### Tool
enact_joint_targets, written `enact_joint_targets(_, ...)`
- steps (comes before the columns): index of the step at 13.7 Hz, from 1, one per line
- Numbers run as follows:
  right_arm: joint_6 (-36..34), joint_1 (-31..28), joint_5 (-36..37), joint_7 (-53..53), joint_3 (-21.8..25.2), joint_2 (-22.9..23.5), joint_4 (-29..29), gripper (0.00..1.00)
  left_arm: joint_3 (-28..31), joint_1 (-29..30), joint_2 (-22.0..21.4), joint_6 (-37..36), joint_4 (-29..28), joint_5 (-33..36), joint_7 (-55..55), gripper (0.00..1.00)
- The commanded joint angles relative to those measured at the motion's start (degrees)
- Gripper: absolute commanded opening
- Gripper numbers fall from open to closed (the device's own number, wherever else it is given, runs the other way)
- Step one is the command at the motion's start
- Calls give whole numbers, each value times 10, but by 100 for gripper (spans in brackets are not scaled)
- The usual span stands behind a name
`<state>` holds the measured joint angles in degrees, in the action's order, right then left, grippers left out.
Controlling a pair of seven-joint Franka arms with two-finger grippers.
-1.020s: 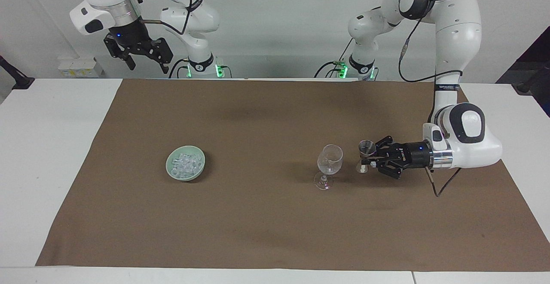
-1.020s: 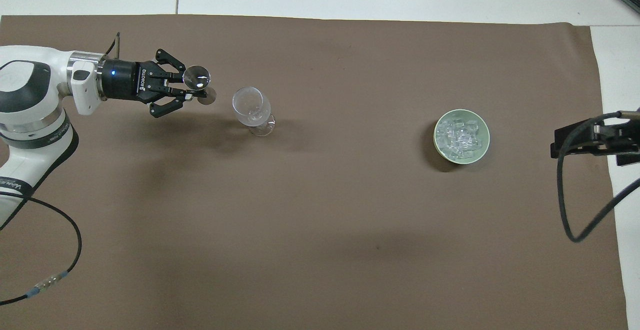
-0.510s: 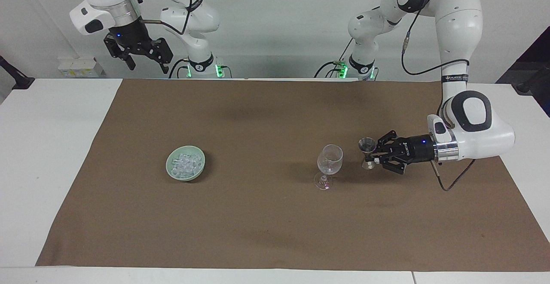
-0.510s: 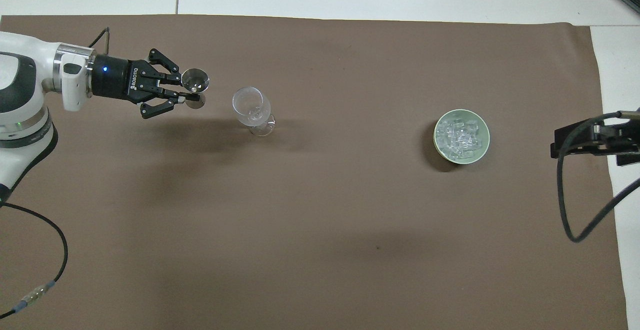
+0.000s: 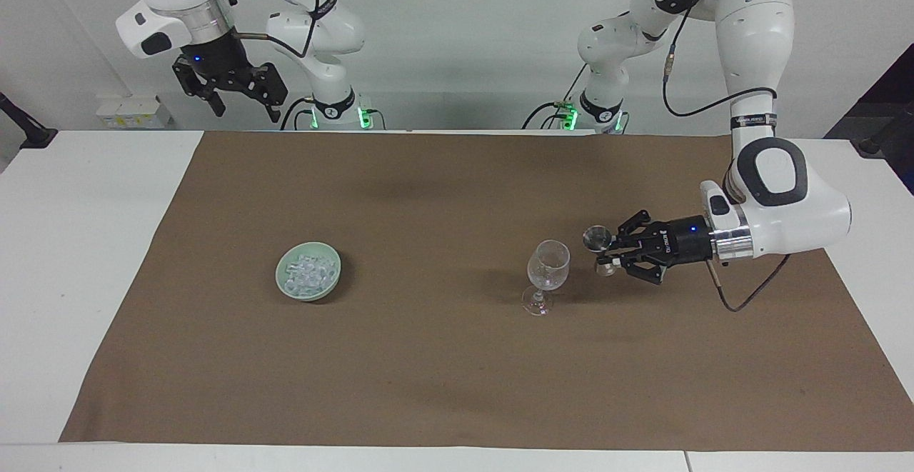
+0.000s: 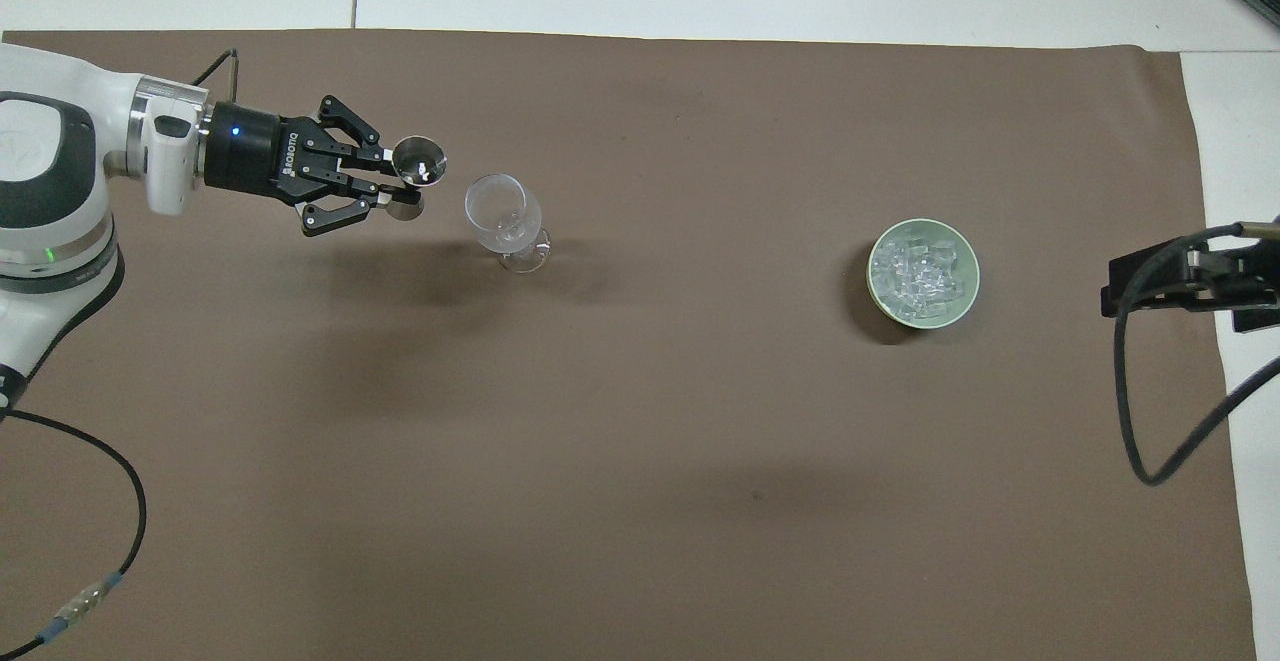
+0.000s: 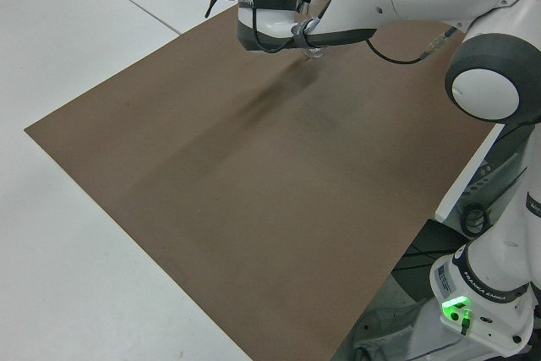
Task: Pour wine and add ice with both arms
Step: 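Carry the metal cup with the left gripper over the wine glass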
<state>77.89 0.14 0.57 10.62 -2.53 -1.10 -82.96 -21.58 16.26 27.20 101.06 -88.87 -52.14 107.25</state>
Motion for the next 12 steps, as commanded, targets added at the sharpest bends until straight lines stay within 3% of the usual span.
enact_joint_targets(1, 2, -7, -14, -6, 1, -10, -12, 100, 8, -15, -29, 21, -5, 59, -67, 0)
enact_joint_targets(8, 2, -7, -14, -6, 1, -10, -12, 100, 11, -42, -31, 22, -1, 63, -73, 0)
enact_joint_targets(12, 2, -7, -14, -6, 1, -10, -12, 100, 10, -48, -31, 28, 13, 110, -90, 0)
